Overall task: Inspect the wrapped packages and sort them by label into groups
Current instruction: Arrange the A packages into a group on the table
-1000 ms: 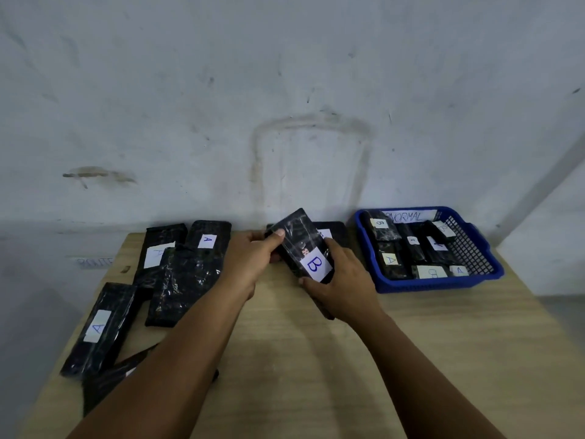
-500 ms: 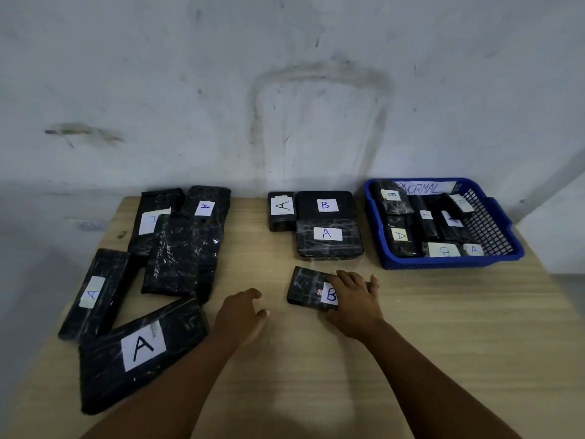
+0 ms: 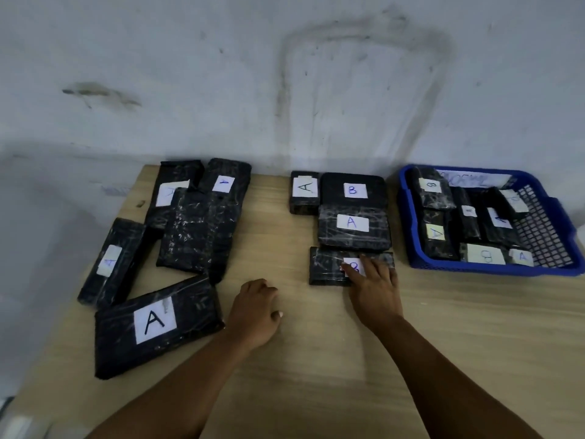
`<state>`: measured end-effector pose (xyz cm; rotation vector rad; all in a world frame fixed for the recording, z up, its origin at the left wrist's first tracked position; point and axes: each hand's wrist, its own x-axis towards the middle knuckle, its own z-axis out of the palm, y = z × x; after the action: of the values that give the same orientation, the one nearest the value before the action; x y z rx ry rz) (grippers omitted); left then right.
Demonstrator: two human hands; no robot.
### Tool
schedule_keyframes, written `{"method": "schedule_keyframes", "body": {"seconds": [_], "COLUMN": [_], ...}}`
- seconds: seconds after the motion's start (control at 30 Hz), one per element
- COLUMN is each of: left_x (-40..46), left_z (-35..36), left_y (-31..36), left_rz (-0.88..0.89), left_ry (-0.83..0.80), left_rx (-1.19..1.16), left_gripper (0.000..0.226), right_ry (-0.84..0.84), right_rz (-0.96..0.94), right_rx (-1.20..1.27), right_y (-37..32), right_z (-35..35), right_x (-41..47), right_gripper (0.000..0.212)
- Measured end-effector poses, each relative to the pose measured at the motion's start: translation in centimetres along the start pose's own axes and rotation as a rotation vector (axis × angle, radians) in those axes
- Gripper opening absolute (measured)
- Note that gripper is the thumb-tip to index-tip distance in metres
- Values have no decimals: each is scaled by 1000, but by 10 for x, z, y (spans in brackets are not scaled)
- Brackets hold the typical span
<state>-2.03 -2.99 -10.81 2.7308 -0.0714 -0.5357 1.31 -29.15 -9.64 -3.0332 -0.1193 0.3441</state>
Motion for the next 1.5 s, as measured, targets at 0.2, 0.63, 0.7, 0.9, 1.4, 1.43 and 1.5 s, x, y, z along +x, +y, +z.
{"method": "schedule_keyframes", "body": {"seconds": [0.2,0.63,0.7,0.9,1.4,1.43,1.5], "left_x": [-33,-136,-138,-140,-59,-55,-45], "left_z": [-13,-35,-31,-30,-154,-165,-184], "left_y": [-10,-150,-159,-146,-48,-41,-27], "left_rz": [18,-1048,-1101,-811,-274,-238,-174], "left_ry": [315,760,618,708,863,859,852], "left_rx": [-335,-554,-712,-914,-977,-999,-1026], "left_gripper": [30,65,60,35,26,25,26], "right_ry": [209,-360,-408,-322,147,183,268], "right_rz": [-57,-223,-153,-35,125,120,90], "right_rx": [160,676,775,989,1356,1403,1467], "right_y": [-47,-222,-236,-234,-171,-166,-156], "right_z": [17,27,23,14,-88,-98,-122], "right_x": [-15,-50,-52,-63,-25,-21,-13], "right_gripper": [58,59,49,37,40,39,32]}}
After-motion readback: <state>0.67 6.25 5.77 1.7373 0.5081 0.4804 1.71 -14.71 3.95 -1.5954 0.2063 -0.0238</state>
